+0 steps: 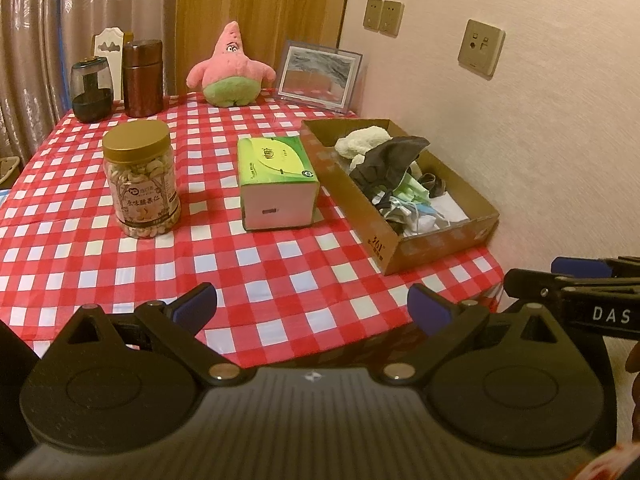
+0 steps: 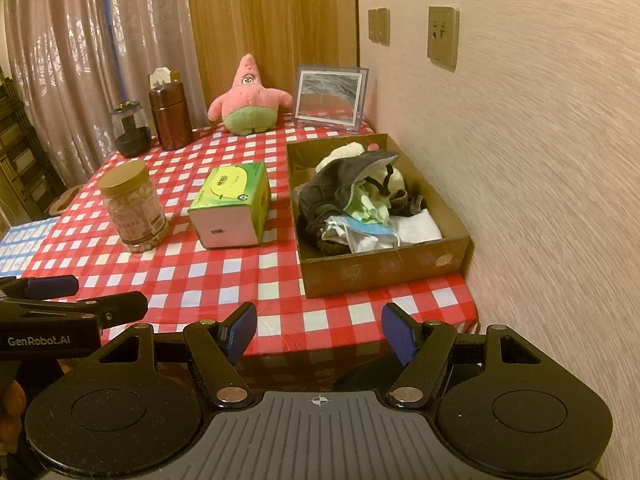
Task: Organize soft objects
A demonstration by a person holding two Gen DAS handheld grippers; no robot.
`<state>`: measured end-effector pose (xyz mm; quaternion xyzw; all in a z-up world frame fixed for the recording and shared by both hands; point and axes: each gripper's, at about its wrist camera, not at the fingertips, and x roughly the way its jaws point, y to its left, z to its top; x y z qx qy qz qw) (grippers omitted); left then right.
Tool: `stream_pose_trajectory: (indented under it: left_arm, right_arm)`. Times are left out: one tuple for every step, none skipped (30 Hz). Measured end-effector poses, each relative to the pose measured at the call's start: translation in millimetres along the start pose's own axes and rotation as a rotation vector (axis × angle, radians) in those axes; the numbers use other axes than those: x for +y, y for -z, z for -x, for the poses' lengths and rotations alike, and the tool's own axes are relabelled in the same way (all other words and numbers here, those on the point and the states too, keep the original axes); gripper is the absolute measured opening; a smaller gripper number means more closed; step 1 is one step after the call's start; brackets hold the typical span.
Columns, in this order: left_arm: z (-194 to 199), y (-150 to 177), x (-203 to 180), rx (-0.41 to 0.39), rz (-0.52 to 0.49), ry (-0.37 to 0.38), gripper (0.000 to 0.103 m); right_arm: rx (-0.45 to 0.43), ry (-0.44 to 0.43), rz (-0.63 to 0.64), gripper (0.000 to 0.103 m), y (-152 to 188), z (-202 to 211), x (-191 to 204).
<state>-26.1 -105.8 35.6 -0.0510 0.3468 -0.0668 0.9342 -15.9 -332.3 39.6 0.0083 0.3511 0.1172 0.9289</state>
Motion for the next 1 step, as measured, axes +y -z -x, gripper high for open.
stream_pose_trajectory:
  left_arm:
    - [-0.1,0.1,1.2,0.003,0.002,0.004,0.101]
  right_arm:
    - [0.0,-0.001,0.0,0.069,0.1,0.1,0.0]
